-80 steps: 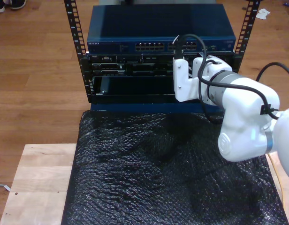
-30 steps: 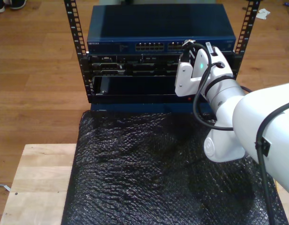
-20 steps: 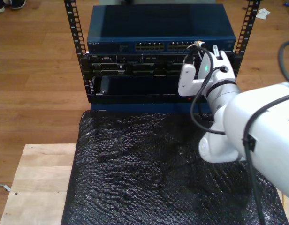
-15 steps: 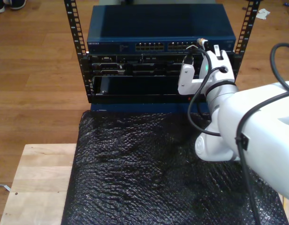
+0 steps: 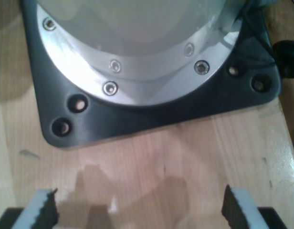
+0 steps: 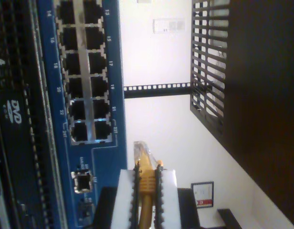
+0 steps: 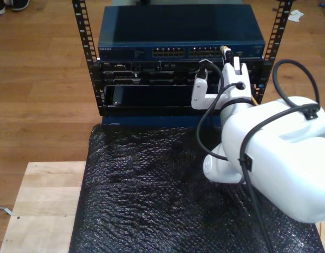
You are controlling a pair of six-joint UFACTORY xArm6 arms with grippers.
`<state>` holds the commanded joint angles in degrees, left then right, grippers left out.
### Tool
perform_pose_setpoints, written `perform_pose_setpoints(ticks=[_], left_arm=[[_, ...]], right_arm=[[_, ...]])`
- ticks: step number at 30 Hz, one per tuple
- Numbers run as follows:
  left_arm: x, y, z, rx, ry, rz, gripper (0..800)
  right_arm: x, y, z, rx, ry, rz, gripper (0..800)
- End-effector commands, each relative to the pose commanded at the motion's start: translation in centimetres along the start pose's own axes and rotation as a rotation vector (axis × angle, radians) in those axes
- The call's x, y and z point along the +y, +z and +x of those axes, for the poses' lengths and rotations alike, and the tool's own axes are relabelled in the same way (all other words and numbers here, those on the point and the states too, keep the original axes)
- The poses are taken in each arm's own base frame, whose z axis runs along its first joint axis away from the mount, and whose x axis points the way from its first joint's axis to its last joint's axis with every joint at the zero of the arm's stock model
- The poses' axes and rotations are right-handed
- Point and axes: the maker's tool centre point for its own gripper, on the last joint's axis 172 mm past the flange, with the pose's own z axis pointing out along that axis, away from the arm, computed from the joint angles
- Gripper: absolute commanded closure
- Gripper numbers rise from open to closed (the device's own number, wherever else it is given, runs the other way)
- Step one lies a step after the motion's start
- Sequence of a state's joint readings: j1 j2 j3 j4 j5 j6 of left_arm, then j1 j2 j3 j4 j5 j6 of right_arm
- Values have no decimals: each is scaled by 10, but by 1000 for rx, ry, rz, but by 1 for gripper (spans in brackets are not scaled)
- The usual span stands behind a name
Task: Grab the cable and plug it in
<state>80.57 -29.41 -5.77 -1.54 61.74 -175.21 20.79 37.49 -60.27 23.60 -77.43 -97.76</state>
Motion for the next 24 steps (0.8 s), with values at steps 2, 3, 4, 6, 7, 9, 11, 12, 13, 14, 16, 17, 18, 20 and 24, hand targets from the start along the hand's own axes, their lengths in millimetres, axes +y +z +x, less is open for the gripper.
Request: perform_pose_setpoints(ticks=[2,3,4,6,7,9,11,12,13,14,16,17,18,20,24], left_arm=[[0,0,0,0,0,0,0],[0,0,0,0,-2,0,0],[0,0,0,0,0,0,0],[0,0,0,0,0,0,0],[0,0,0,0,-2,0,0],[0,0,0,0,0,0,0],[0,0,0,0,0,0,0],[0,0,0,0,0,0,0],[0,0,0,-2,0,0,0],[0,0,0,0,0,0,0],[0,0,0,0,-2,0,0],[0,0,0,0,-2,0,0],[0,0,0,0,-2,0,0],[0,0,0,-2,0,0,0],[0,-1,-1,-2,0,0,0]], right_arm=[[-4,1,1,-4,3,1,800],[-5,2,2,-4,3,2,800],[-5,2,2,-6,4,0,800],[-5,4,3,-4,5,-3,800],[-8,5,3,-6,5,0,800],[-9,7,4,-6,6,-2,800],[-10,9,6,-6,8,-6,800],[-11,10,5,-8,9,-8,800],[-11,11,7,-6,10,-9,800],[-12,11,6,-8,10,-9,800],[-12,11,6,-9,10,-9,800],[-14,11,6,-10,10,-7,800],[-15,12,5,-13,11,-7,800],[-16,13,5,-16,12,-6,800],[-15,15,5,-18,16,-12,800]])
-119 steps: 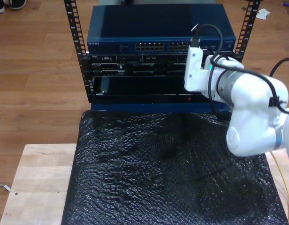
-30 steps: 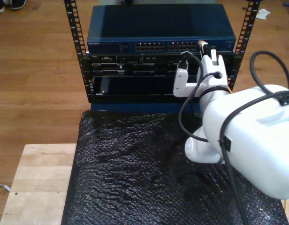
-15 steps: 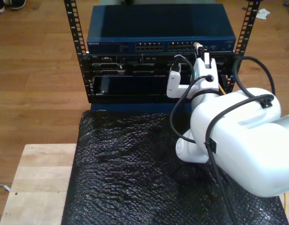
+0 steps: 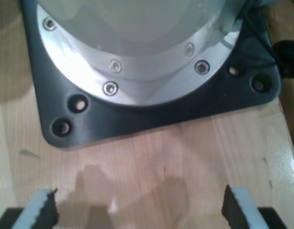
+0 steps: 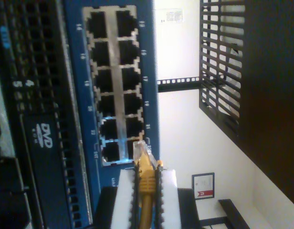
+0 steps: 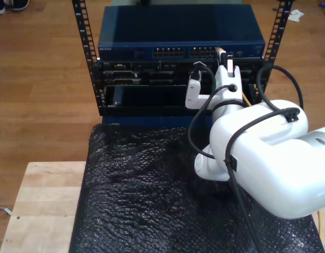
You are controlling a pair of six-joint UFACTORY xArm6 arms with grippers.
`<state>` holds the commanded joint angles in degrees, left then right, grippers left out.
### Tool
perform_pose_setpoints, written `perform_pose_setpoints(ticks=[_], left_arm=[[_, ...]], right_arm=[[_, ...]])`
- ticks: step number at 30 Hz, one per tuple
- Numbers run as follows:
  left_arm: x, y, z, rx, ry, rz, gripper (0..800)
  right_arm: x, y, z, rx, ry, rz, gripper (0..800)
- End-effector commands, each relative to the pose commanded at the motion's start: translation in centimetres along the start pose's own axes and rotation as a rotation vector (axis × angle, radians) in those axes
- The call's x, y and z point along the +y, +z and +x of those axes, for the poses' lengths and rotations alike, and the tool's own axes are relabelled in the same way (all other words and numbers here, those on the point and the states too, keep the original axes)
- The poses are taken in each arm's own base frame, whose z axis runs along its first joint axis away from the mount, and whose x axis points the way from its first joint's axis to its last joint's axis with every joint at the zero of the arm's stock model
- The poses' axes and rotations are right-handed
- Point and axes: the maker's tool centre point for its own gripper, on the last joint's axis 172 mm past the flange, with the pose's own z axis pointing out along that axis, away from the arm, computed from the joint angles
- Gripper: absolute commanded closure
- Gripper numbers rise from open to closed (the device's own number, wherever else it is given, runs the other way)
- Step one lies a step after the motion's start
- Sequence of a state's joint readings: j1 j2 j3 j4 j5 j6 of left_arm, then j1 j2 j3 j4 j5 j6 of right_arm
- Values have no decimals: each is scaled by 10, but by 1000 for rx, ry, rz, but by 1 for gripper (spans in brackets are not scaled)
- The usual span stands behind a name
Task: Grab the cable and plug it in
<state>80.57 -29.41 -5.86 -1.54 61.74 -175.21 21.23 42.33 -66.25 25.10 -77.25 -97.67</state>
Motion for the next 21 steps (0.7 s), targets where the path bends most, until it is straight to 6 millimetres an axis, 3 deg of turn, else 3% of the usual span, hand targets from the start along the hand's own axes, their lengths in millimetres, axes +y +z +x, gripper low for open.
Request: perform_pose_setpoints(ticks=[21], left_arm=[[0,0,0,0,0,0,0]], right_arm=[[-6,3,-2,-12,6,2,800]])
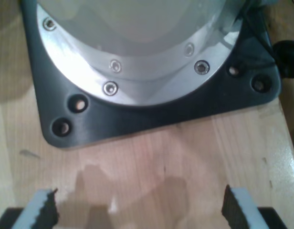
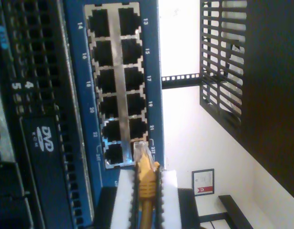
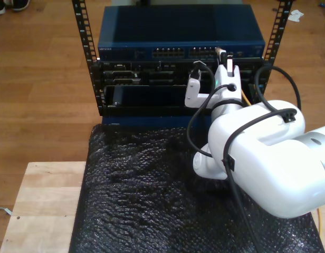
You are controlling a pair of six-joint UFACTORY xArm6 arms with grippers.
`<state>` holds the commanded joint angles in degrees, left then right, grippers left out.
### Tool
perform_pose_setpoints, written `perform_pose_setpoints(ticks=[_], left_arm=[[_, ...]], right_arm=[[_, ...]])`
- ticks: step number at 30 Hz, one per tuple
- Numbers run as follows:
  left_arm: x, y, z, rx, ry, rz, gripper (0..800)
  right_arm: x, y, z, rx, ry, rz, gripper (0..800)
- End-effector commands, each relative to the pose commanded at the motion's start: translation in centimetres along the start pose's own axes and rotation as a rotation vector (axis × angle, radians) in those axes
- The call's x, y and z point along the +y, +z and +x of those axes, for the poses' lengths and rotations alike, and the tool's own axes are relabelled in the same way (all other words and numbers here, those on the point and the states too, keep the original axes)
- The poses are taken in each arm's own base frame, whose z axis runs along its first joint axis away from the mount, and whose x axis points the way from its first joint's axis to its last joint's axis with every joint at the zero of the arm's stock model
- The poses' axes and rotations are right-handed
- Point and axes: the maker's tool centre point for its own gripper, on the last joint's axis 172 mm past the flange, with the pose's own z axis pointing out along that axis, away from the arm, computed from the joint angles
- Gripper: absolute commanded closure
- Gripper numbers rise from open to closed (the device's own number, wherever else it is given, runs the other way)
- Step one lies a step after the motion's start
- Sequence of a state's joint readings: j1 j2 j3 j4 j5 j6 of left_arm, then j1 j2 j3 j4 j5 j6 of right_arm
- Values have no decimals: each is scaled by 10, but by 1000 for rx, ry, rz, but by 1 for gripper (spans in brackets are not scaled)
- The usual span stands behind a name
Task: Grab the cable and plug it in
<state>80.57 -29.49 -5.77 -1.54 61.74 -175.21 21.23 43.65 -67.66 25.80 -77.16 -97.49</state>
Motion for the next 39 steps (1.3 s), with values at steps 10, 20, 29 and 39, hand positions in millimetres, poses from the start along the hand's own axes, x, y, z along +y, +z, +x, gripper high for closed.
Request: perform_pose_setpoints(ticks=[10,20,29,39], left_arm=[[0,0,0,0,0,0,0],[0,0,0,2,0,0,0],[0,0,0,2,-2,0,0],[0,0,0,2,-2,0,0]], right_arm=[[-2,0,-5,-18,1,4,800],[-3,0,-3,-15,0,5,800],[-8,1,-3,-15,-2,13,800],[-7,1,-3,-15,-1,11,800]])
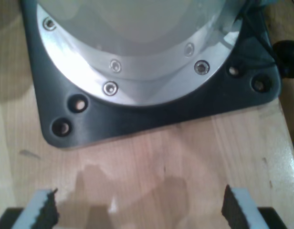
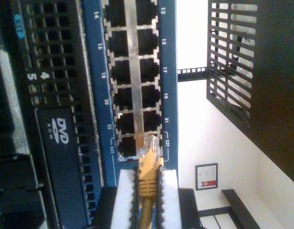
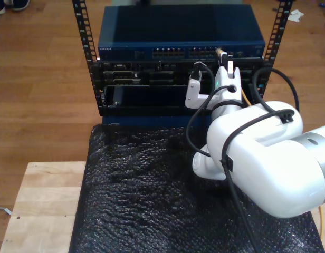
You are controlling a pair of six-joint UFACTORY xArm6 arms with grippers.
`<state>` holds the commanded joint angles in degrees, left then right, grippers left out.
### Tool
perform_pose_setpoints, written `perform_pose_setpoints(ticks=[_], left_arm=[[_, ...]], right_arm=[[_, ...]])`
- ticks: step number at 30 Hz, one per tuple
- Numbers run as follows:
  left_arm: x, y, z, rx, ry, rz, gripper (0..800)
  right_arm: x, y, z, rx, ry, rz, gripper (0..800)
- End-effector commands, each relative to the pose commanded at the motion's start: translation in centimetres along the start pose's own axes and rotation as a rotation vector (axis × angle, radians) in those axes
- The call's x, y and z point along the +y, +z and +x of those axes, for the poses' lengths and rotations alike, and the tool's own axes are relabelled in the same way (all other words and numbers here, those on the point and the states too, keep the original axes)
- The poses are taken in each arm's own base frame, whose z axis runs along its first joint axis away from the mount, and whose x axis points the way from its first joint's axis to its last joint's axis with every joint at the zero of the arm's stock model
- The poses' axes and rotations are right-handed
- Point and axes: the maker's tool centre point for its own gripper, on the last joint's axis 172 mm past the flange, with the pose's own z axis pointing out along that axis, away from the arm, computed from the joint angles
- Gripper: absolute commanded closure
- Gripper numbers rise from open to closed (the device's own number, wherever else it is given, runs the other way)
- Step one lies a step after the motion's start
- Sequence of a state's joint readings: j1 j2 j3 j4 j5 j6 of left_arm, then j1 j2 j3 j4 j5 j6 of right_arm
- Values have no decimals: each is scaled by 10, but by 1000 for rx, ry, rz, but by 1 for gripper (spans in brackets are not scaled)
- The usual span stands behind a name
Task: Grab the cable and plug it in
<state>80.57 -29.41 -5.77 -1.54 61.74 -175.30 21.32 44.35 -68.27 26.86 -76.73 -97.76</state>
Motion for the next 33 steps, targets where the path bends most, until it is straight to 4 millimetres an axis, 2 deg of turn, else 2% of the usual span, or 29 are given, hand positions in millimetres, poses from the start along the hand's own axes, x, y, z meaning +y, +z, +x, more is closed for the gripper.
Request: perform_pose_setpoints(ticks=[4,7,12,23,33], left_arm=[[0,0,0,0,2,0,0],[0,0,0,0,2,0,0],[0,-1,-1,-2,0,0,0],[0,-1,-1,-2,0,0,0],[0,0,0,0,0,0,0]], right_arm=[[1,0,1,1,1,-1,800],[0,-4,13,20,4,1,800],[2,-6,20,30,4,0,800],[3,1,23,33,8,1,800],[-5,1,20,30,4,22,800]])
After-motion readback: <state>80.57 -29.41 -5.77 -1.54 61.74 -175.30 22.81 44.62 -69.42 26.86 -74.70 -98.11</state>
